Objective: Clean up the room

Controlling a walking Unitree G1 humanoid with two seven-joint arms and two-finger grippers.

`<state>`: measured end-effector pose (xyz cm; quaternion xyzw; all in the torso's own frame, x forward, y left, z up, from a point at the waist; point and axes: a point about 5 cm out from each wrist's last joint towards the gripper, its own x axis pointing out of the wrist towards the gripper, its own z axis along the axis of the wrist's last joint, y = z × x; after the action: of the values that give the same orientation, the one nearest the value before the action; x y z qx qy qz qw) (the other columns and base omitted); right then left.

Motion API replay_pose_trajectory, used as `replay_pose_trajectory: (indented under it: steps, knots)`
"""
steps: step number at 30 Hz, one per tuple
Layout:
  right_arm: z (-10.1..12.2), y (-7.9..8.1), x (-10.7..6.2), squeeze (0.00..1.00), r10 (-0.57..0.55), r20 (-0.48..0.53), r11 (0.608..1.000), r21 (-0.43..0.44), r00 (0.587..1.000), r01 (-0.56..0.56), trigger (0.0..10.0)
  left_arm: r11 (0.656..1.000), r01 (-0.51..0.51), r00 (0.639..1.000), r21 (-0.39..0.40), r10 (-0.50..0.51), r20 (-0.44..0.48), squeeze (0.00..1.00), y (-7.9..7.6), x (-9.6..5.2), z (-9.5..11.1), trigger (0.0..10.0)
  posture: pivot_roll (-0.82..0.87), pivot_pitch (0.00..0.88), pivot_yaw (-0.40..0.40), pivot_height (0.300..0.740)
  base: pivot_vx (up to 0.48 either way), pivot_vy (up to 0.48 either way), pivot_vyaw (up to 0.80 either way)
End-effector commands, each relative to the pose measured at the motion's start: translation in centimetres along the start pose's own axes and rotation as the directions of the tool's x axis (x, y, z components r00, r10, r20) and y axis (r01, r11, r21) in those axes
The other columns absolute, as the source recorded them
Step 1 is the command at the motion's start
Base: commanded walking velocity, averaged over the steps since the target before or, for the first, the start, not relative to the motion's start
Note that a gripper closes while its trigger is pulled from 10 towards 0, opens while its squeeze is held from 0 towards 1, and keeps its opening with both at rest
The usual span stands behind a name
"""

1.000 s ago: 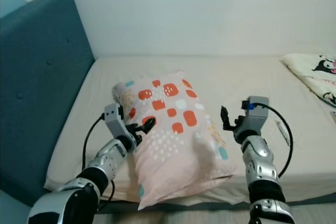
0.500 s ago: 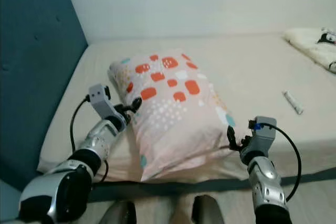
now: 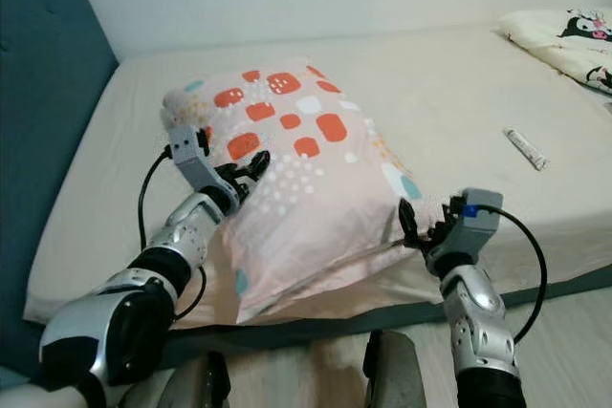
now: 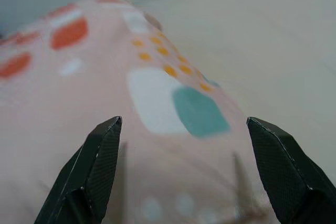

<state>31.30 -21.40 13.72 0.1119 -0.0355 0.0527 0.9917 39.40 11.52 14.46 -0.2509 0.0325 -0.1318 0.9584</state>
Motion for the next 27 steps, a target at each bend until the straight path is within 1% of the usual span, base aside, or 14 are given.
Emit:
replay_pose_trajectory:
  steps: [1, 3, 4, 6, 10, 12, 15, 18, 20, 21, 24, 27]
  knots:
    - [0.6, 0.9, 0.3, 0.00, 0.031, 0.019, 0.999, 0.024, 0.999, -0.031, 10.0, 1.000, -0.011, 0.997, -0.009, 0.010, -0.073, 0.00, 0.0, -0.4, -1.8, 10.0, -0.03, 0.129, 0.051, 0.485, 0.000, 0.000, 0.00]
    - [1.5, 1.4, 0.5, 0.00, 0.047, 0.055, 0.998, 0.032, 0.997, -0.049, 10.0, 0.999, -0.036, 0.996, -0.021, 0.034, -0.086, 0.00, 0.1, -0.5, -2.2, 10.0, -0.04, 0.133, 0.052, 0.476, 0.000, 0.000, 0.00]
    - [2.2, 1.9, 0.6, 0.00, 0.062, 0.075, 0.997, 0.036, 0.995, -0.065, 10.0, 0.998, -0.052, 0.995, -0.043, 0.048, -0.093, 0.00, 0.1, -0.6, -2.5, 10.0, -0.04, 0.137, 0.050, 0.476, 0.000, 0.000, 0.00]
    - [2.3, 1.9, 0.7, 0.00, 0.065, 0.078, 0.997, 0.037, 0.995, -0.068, 10.0, 0.997, -0.054, 0.994, -0.047, 0.050, -0.094, 0.00, 0.1, -0.6, -2.6, 10.0, -0.04, 0.137, 0.050, 0.476, 0.000, 0.000, 0.00]
    - [3.2, 3.2, 1.0, 0.00, 0.110, 0.100, 0.992, 0.045, 0.989, -0.115, 10.0, 0.991, -0.046, 0.991, -0.124, 0.030, -0.128, 0.00, -0.3, -0.8, -3.7, 10.0, -0.03, 0.133, 0.047, 0.476, 0.000, 0.000, 0.00]
    - [3.3, 3.8, 1.1, 0.00, 0.133, 0.105, 0.989, 0.046, 0.986, -0.138, 10.0, 0.987, -0.005, 0.989, -0.159, -0.019, -0.149, 0.00, -0.8, -0.9, -4.4, 10.0, -0.03, 0.128, 0.049, 0.476, 0.000, 0.000, 0.00]
    - [3.4, 4.0, 1.2, 0.00, 0.139, 0.105, 0.988, 0.048, 0.985, -0.144, 10.0, 0.985, 0.009, 0.987, -0.169, -0.036, -0.155, 0.00, -1.0, -0.9, -4.7, 10.0, -0.03, 0.128, 0.049, 0.476, 0.000, 0.000, 0.00]
    - [3.2, 4.6, 1.4, 0.00, 0.152, 0.098, 0.986, 0.055, 0.983, -0.158, 10.0, 0.964, 0.089, 0.977, -0.249, -0.134, -0.167, 0.00, -2.5, -0.9, -5.6, 10.0, -0.03, 0.122, 0.045, 0.476, 0.000, 0.000, 0.00]
    - [3.0, 4.9, 1.5, 0.00, 0.157, 0.092, 0.985, 0.060, 0.983, -0.163, 10.0, 0.953, 0.129, 0.969, -0.275, -0.180, -0.170, 0.00, -3.2, -0.9, -6.0, 10.0, -0.03, 0.122, 0.047, 0.476, 0.000, 0.000, 0.00]
    - [3.0, 4.9, 1.5, 0.00, 0.157, 0.092, 0.985, 0.060, 0.983, -0.163, 10.0, 0.953, 0.129, 0.969, -0.275, -0.180, -0.170, 0.00, -3.2, -0.9, -6.0, 10.0, -0.03, 0.122, 0.047, 0.476, 0.000, 0.000, 0.00]
    - [2.8, 5.2, 1.5, 0.00, 0.161, 0.084, 0.984, 0.066, 0.983, -0.167, 10.0, 0.938, 0.176, 0.959, -0.299, -0.232, -0.163, 0.00, -4.2, -0.8, -6.2, 10.0, -0.02, 0.124, 0.050, 0.476, 0.000, 0.000, 0.00]
    - [2.7, 5.4, 1.5, 0.00, 0.165, 0.081, 0.983, 0.069, 0.983, -0.171, 10.0, 0.930, 0.197, 0.954, -0.309, -0.255, -0.158, 0.00, -4.8, -0.7, -6.1, 10.0, -0.01, 0.118, 0.053, 0.476, 0.000, 0.000, 0.00]
